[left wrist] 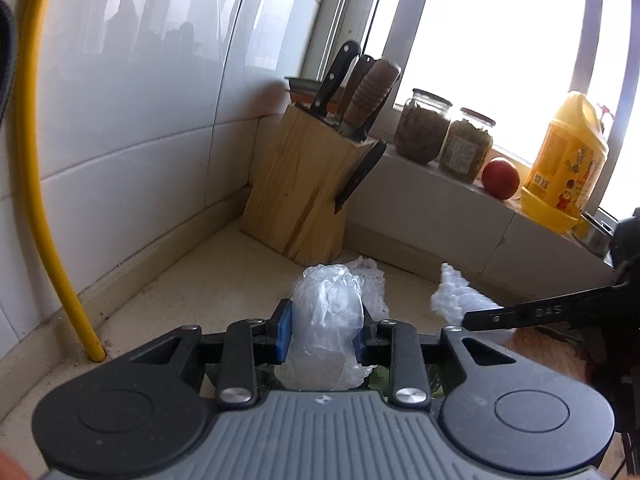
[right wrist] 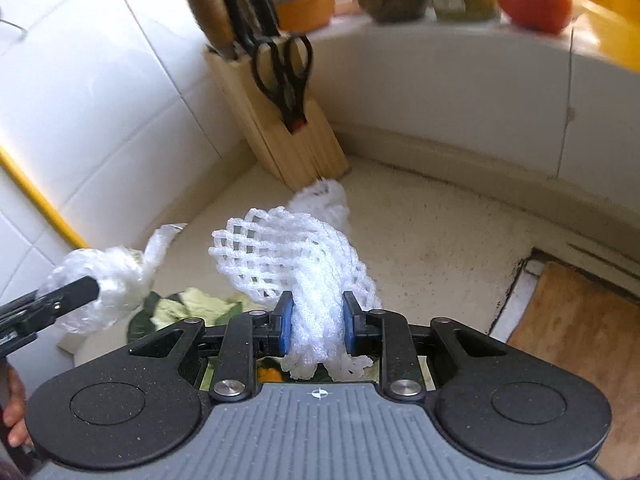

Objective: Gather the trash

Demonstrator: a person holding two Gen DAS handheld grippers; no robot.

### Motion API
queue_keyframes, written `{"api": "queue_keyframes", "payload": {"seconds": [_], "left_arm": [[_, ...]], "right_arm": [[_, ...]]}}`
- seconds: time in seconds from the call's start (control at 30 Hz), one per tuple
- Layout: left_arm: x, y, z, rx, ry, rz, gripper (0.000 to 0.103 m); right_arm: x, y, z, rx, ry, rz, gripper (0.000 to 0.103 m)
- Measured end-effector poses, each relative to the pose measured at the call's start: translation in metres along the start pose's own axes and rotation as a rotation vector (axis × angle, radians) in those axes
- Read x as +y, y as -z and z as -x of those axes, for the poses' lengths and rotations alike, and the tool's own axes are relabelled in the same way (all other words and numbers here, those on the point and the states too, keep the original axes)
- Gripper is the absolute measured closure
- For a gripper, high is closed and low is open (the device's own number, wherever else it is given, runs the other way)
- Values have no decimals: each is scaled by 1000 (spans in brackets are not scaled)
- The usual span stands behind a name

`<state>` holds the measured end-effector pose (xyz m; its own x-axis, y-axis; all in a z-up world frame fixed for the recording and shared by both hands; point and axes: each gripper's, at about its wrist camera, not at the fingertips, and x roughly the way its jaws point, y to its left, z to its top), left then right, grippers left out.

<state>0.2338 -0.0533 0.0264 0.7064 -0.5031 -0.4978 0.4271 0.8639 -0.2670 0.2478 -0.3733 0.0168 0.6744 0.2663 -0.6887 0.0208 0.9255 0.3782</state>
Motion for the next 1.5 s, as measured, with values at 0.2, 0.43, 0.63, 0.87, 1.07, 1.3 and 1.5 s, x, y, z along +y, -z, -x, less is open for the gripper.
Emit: {"api": "queue_keyframes", "payload": {"seconds": [0.2,0.43,0.63,0.87,1.07,1.3,1.5], "left_arm": [[-7,6,26,-23,-23,-5,76],[-18,19,53,-24,-55,-15,76],[-26,28,76,-37,-95,-14,76],[-33,39,102,-53,-169,-7,76],[-28,55,128,-50,-271,18,76],[-3,75,158,-54,-355,76,76],[28,90,188,-50,-384,109,76]], "right_arm": [[12,14,19,-38,-36,13,72],[27,34,37,-34,-77,32,72],[34,44,47,-33,-117,54,71],[47,54,54,-22,-189,91,71],[71,60,40,23,-285,143,71],[122,78,15,110,-358,217,71],[175,95,2,136,-394,250,71]]}}
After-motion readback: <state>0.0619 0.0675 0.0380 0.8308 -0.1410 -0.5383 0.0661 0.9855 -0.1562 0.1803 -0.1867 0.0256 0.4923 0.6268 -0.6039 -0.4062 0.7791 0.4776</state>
